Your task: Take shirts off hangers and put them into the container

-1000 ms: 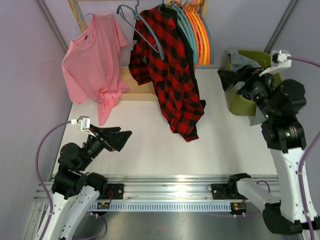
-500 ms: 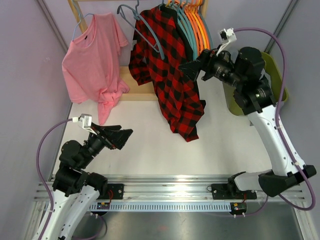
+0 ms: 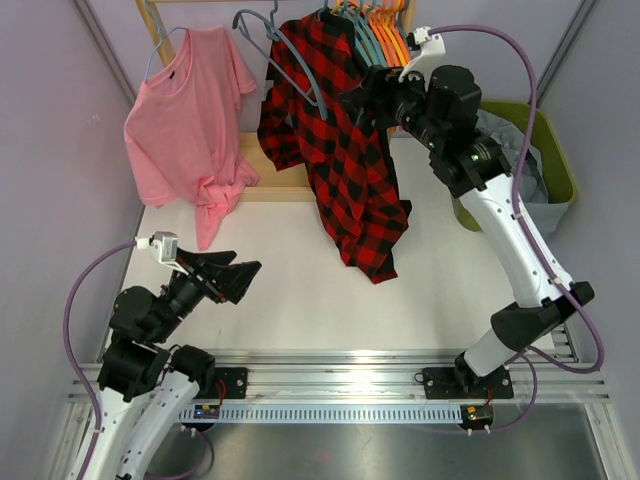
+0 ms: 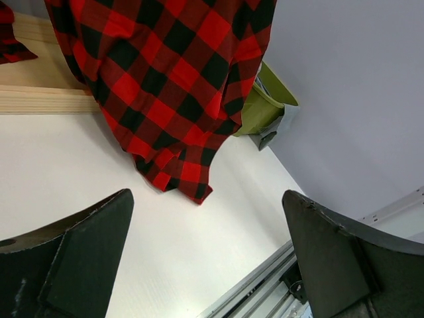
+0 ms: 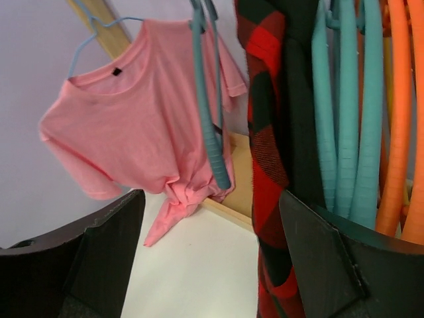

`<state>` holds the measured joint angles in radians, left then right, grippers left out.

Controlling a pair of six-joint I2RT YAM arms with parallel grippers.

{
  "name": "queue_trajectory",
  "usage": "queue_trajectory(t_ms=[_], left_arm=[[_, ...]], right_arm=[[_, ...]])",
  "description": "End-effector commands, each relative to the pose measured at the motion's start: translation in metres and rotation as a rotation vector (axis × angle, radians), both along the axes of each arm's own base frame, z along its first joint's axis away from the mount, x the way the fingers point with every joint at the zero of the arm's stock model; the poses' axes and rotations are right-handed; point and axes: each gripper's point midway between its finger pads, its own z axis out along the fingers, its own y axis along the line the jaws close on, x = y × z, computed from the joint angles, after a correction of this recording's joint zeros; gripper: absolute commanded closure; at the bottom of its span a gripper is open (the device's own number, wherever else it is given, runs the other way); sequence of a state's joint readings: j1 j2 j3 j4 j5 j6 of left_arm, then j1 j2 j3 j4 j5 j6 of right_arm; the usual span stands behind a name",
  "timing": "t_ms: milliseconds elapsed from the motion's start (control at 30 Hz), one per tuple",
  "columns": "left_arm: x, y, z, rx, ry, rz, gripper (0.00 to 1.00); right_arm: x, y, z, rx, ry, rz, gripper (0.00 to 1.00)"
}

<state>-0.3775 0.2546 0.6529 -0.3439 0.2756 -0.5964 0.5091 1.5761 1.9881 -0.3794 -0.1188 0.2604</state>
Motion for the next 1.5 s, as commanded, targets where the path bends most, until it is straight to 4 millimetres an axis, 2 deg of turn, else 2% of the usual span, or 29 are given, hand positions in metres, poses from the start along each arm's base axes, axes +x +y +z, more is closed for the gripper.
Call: queue_trajectory(t_ms=[0, 333, 400, 433, 467, 500, 567, 600, 633, 667, 700, 733, 767, 800, 833, 900, 967, 1000, 1067, 1100, 1133, 1167, 1200, 1233, 1267, 1300, 1333, 1433, 1467], left_arm=[[-0.008, 0.007, 0.019, 0.001, -0.069, 0.019, 0.01], [-0.017, 0.017, 0.019, 0.011, -0.085, 0.054, 0.01], [-0.017, 0.018, 0.017, 0.011, -0.076, 0.055, 0.01], [-0.018, 0.018, 0.018, 0.008, -0.08, 0.055, 0.01], [-0.018, 0.018, 0.017, 0.007, -0.077, 0.056, 0.01], [-0.019, 0.018, 0.017, 0.005, -0.076, 0.056, 0.01], [-0.02, 0.019, 0.017, 0.001, -0.076, 0.059, 0.01], [-0.02, 0.019, 0.017, -0.002, -0.075, 0.059, 0.01], [-0.021, 0.019, 0.017, -0.003, -0.077, 0.059, 0.01], [-0.021, 0.02, 0.017, -0.004, -0.076, 0.063, 0.01], [-0.022, 0.021, 0.016, -0.003, -0.073, 0.066, 0.01], [-0.023, 0.022, 0.017, -0.005, -0.076, 0.071, 0.01], [-0.024, 0.024, 0.017, -0.005, -0.076, 0.075, 0.01], [-0.024, 0.025, 0.017, -0.004, -0.076, 0.082, 0.01], [-0.025, 0.026, 0.017, -0.002, -0.077, 0.085, 0.01], [-0.026, 0.029, 0.017, 0.002, -0.077, 0.096, 0.01], [-0.028, 0.029, 0.017, 0.004, -0.077, 0.098, 0.01], [-0.028, 0.029, 0.017, 0.002, -0.077, 0.098, 0.01], [-0.028, 0.029, 0.016, 0.005, -0.075, 0.096, 0.01], [-0.028, 0.029, 0.017, 0.003, -0.076, 0.095, 0.01], [-0.028, 0.028, 0.018, -0.002, -0.08, 0.09, 0.01], [-0.028, 0.028, 0.018, -0.002, -0.08, 0.088, 0.01], [-0.028, 0.027, 0.018, -0.003, -0.077, 0.085, 0.01], [-0.028, 0.027, 0.019, -0.005, -0.08, 0.084, 0.01], [-0.028, 0.027, 0.02, -0.007, -0.082, 0.083, 0.01], [-0.028, 0.027, 0.019, -0.007, -0.082, 0.083, 0.01], [-0.029, 0.027, 0.019, -0.009, -0.079, 0.083, 0.01], [-0.031, 0.03, 0.021, -0.01, -0.086, 0.094, 0.01], [-0.032, 0.03, 0.022, -0.011, -0.088, 0.096, 0.01]], right_arm=[[0.018, -0.004, -0.001, -0.024, -0.012, -0.096, 0.11], [0.048, 0.009, -0.013, -0.041, -0.024, -0.122, 0.13], [0.054, 0.015, -0.015, -0.041, -0.036, -0.105, 0.18], [0.052, 0.019, -0.005, -0.033, -0.061, -0.079, 0.23], [0.058, 0.024, -0.01, -0.041, -0.057, -0.071, 0.26], [0.056, 0.028, 0.001, -0.04, -0.088, -0.056, 0.28], [0.068, 0.038, -0.012, -0.071, -0.074, -0.049, 0.34], [0.068, 0.039, 0.005, -0.064, -0.111, -0.05, 0.35], [0.072, 0.042, 0.003, -0.07, -0.107, -0.047, 0.36], [0.084, 0.049, -0.016, -0.1, -0.072, -0.046, 0.38], [0.083, 0.049, -0.002, -0.09, -0.099, -0.045, 0.4], [0.088, 0.051, -0.005, -0.096, -0.095, -0.046, 0.45], [0.099, 0.057, -0.027, -0.123, -0.054, -0.044, 0.65], [0.099, 0.057, -0.018, -0.112, -0.069, -0.05, 0.79], [0.102, 0.059, -0.024, -0.114, -0.054, -0.054, 1.0], [0.107, 0.062, -0.039, -0.127, -0.02, -0.05, 1.0], [0.104, 0.061, -0.034, -0.117, -0.033, -0.045, 1.0], [0.105, 0.063, -0.044, -0.126, -0.016, -0.036, 1.0], [0.096, 0.059, -0.026, -0.106, -0.059, -0.03, 1.0], [0.095, 0.064, -0.034, -0.122, -0.06, -0.002, 1.0], [0.086, 0.063, -0.012, -0.093, -0.121, 0.015, 1.0], [0.082, 0.065, -0.005, -0.085, -0.155, 0.033, 1.0], [0.08, 0.071, -0.019, -0.1, -0.158, 0.073, 1.0], [0.077, 0.07, -0.01, -0.082, -0.199, 0.078, 1.0], [0.064, 0.064, 0.03, -0.012, -0.324, 0.07, 1.0], [0.066, 0.063, 0.024, -0.005, -0.346, 0.057, 1.0], [0.056, 0.057, 0.051, 0.044, -0.43, 0.043, 1.0], [0.051, 0.05, 0.071, 0.079, -0.498, 0.014, 1.0], [0.045, 0.046, 0.085, 0.109, -0.546, 0.004, 1.0]])
